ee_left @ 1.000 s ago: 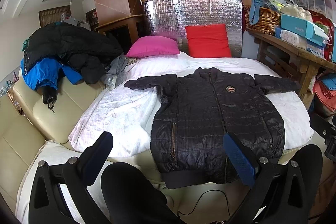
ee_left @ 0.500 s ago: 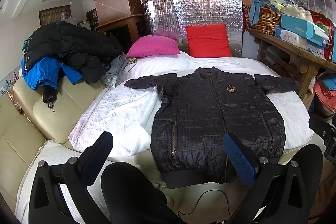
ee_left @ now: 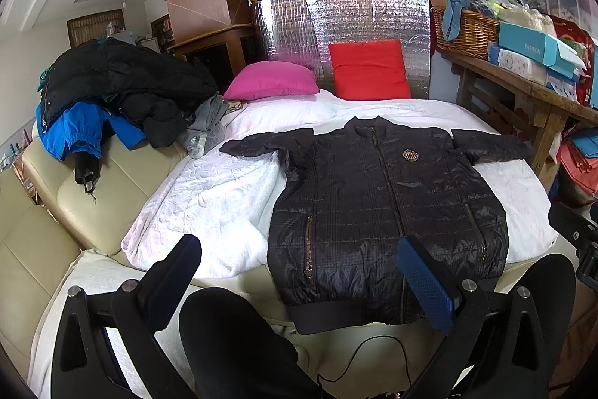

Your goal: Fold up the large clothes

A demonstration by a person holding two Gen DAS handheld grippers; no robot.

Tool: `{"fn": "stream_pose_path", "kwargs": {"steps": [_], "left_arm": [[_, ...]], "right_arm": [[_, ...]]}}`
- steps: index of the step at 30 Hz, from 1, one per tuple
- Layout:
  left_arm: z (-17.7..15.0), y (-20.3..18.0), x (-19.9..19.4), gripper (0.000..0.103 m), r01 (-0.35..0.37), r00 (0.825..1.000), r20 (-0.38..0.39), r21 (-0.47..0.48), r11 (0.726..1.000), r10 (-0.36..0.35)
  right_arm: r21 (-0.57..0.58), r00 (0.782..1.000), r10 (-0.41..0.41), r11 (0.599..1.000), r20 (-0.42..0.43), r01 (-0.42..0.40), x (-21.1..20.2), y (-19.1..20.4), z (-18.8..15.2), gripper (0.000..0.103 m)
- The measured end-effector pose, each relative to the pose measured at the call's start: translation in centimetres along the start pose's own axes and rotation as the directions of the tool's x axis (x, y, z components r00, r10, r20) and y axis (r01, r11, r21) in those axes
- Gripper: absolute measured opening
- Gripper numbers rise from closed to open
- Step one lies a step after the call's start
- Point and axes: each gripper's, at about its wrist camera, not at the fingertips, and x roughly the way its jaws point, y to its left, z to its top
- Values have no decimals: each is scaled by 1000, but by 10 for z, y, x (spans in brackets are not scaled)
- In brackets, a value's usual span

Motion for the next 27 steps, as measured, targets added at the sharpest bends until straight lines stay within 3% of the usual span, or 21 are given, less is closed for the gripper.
{"fn": "stream_pose_path", "kwargs": {"steps": [27], "left_arm": [[2,2,21,103,-7,999,-44,-1,1000,7]], "right_arm": [[1,999,3,1000,-40,-3,22,2,3,103]]}}
